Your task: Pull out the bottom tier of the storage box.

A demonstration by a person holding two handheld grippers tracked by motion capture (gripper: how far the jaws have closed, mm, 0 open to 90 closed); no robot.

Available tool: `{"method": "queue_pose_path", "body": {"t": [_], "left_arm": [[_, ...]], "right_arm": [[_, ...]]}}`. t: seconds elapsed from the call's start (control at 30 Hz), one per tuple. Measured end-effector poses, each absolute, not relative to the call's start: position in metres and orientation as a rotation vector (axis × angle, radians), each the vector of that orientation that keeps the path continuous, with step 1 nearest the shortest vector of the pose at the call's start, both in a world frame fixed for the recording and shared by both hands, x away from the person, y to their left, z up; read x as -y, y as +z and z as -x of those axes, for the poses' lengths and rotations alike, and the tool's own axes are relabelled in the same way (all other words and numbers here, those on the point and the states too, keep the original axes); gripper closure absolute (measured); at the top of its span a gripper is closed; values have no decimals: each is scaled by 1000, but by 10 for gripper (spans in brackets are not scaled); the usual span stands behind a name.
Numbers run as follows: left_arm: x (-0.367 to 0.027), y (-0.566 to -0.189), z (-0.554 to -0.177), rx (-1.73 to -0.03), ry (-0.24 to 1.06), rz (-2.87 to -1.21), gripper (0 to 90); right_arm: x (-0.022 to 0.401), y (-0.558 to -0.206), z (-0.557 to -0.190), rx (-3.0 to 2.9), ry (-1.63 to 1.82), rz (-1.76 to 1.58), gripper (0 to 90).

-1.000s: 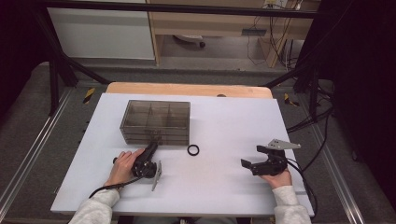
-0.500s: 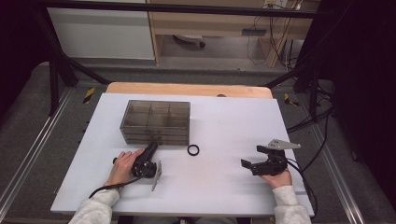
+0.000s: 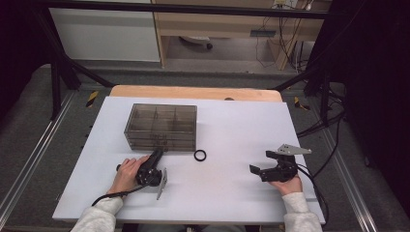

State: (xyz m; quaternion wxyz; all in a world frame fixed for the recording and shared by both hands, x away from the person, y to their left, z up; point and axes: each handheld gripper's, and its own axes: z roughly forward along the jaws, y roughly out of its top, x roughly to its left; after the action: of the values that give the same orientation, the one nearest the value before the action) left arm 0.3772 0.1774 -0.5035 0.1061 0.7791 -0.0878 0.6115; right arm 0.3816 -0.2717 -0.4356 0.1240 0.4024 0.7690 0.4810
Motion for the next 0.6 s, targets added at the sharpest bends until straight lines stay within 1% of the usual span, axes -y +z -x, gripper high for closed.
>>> {"method": "queue_pose_path", "body": {"t": [0.47, 0.6], "left_arm": [[-179, -502, -371, 247, 1781, -2300, 793], [-180, -500, -371, 240, 1755, -2306, 783]], "right_arm": [[272, -436, -382, -2241, 1403, -1175, 3], [272, -436, -382, -2243, 1400, -1176, 3]]}}
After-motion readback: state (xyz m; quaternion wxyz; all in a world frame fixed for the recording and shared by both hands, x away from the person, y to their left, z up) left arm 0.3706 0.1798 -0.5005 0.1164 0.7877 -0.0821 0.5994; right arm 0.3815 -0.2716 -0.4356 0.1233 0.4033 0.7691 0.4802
